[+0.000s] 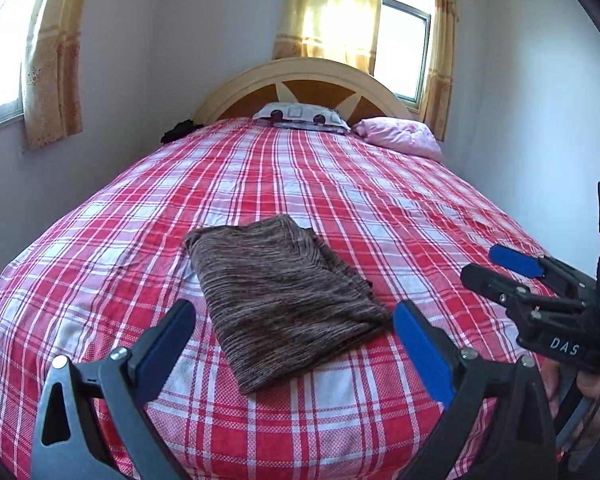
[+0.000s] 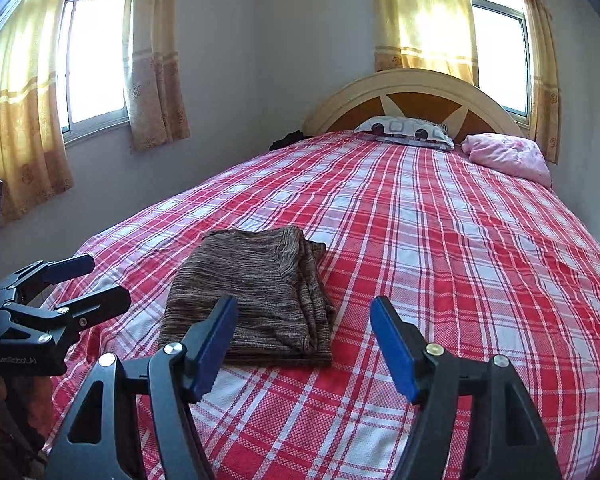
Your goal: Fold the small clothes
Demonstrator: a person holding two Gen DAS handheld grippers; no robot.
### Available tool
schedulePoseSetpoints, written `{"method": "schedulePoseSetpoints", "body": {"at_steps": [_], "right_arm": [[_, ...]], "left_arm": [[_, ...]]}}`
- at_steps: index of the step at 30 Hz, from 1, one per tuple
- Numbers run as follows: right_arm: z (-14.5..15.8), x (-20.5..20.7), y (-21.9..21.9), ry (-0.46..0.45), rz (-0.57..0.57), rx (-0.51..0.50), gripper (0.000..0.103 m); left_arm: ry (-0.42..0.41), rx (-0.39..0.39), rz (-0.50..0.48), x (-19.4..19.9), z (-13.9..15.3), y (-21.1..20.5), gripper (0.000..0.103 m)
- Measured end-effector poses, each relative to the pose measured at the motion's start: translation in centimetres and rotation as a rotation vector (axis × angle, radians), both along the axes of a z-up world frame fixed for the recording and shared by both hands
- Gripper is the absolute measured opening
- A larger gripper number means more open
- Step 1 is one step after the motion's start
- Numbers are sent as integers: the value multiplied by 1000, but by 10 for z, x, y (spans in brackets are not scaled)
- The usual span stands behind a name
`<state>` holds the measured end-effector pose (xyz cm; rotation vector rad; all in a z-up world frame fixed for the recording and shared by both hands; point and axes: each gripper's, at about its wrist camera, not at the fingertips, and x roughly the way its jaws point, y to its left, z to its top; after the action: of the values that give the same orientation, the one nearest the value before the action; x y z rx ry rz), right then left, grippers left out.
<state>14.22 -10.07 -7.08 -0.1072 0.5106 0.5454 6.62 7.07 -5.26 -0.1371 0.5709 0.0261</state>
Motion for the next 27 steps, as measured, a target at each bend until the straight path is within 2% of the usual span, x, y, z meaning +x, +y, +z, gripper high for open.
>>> {"method": "schedulePoseSetpoints", "body": {"at_steps": [27], "right_arm": [[0,-2,-12,11,-9,38,70]], "left_arm": [[4,6,-3,0,2,-2,101]]}}
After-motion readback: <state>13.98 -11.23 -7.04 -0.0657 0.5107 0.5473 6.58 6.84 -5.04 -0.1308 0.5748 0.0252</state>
